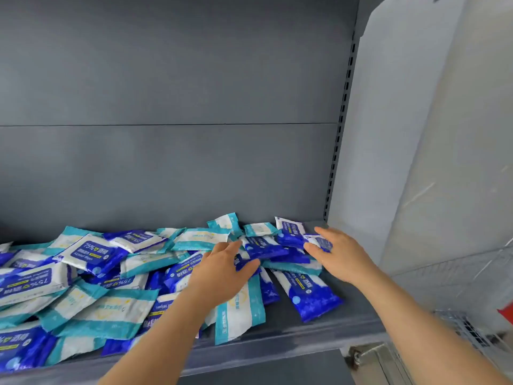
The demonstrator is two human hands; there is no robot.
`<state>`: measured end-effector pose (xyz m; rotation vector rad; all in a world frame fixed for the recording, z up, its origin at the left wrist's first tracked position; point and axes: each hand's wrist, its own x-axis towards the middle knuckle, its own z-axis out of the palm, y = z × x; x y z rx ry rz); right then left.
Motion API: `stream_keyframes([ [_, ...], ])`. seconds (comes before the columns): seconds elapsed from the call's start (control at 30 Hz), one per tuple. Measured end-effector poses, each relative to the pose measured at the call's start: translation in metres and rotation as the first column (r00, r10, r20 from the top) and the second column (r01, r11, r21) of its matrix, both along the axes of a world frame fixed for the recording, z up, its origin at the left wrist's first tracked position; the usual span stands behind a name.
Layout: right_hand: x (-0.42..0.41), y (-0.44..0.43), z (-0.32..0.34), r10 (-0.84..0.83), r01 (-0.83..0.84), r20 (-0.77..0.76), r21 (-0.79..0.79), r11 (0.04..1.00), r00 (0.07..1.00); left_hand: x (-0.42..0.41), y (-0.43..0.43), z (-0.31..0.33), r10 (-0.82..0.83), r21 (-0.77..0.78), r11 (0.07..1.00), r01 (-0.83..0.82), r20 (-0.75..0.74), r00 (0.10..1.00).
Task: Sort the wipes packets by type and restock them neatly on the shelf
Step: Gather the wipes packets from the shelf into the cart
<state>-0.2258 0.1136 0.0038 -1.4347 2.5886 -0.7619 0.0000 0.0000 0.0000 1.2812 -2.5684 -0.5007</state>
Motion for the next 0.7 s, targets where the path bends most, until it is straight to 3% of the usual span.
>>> stream_keyframes([
  [0.13, -0.023, -0.012, -0.014, 0.069, -0.094, 0.22, 0.104, 0.99, 0.973, -0.031, -0.001, -0.008, 0.055, 0.014, 0.998, -0.057, 0.121, 0.991],
  [0.27, -0.036, -0.033, -0.021, 0.187, -0.211, 0.29, 0.054, 0.976, 0.938, -0.051, -0.003, -0.014, 0.103, 0.019, 0.994, -0.106, 0.136, 0.985],
  [0.33, -0.037, -0.039, -0.019, 0.262, -0.277, 0.348, -0.006, 0.961, 0.9, -0.048, -0.002, -0.016, 0.107, 0.017, 0.994, -0.109, 0.087, 0.99],
  [0.4, -0.038, -0.042, -0.018, 0.31, -0.292, 0.425, -0.109, 0.95, 0.85, -0.041, -0.001, -0.016, 0.109, 0.02, 0.994, -0.108, -0.062, 0.992],
  [0.5, -0.045, -0.047, -0.016, 0.251, -0.162, 0.457, -0.225, 0.961, 0.853, -0.033, -0.001, -0.007, 0.293, -0.102, 0.939, -0.329, -0.266, 0.918],
  [0.53, -0.047, -0.049, -0.015, 0.209, -0.13, 0.451, -0.199, 0.971, 0.868, -0.03, -0.004, -0.003, 0.38, -0.177, 0.888, -0.425, -0.24, 0.894],
  [0.6, -0.047, -0.055, -0.011, 0.151, -0.116, 0.501, -0.1, 0.988, 0.852, -0.026, -0.016, 0.001, 0.517, -0.22, 0.83, -0.513, -0.045, 0.855],
  [0.7, -0.039, -0.062, -0.001, 0.145, -0.196, 0.556, 0.034, 0.98, 0.818, -0.023, -0.045, -0.006, 0.499, -0.011, 0.863, -0.506, 0.181, 0.848],
])
